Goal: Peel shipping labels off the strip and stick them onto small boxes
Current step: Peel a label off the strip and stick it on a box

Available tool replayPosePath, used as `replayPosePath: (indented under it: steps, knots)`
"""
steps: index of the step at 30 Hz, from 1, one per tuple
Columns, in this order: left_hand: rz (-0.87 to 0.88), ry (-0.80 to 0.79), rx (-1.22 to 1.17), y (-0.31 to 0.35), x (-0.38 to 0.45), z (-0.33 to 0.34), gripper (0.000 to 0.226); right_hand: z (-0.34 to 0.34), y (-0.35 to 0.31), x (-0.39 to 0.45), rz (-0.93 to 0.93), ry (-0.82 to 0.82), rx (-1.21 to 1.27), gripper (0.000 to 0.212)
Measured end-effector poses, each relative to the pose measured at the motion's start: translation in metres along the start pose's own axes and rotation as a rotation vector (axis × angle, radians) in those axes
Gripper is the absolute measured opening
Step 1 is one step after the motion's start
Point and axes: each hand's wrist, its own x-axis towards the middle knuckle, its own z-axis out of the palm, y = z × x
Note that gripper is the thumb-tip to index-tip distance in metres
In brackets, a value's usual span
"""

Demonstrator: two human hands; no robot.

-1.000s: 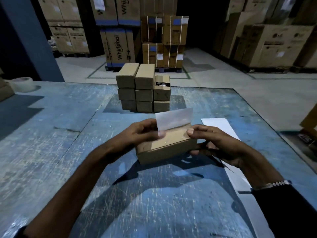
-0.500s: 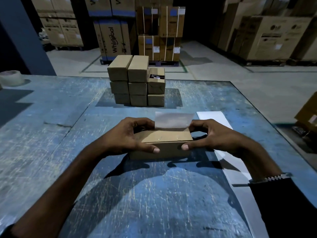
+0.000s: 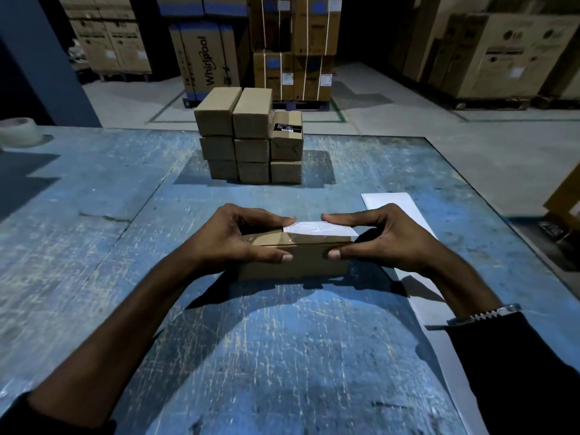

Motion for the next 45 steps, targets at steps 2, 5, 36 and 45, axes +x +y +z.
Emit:
replayPosePath:
  steps: [2,5,36,45]
  knots:
    - [0.000,-0.010,-0.014,-0.001,0.001,0.000,0.055,0.000,0.000,-0.001,-0.021,0.002,-0.020,0.058]
    - [0.007,-0.005,-0.045,-0.003,0.002,0.000,0.055,-0.001,0.002,0.000,-0.049,0.010,-0.025,0.056]
    - [0.132,0.023,0.087,-0.011,0.002,-0.007,0.048,0.012,-0.001,0.008,-0.278,-0.201,-0.136,0.033]
    - [0.053,-0.063,0.033,-0.009,0.003,-0.011,0.053,0.026,-0.021,0.013,-0.055,0.256,0.179,0.037]
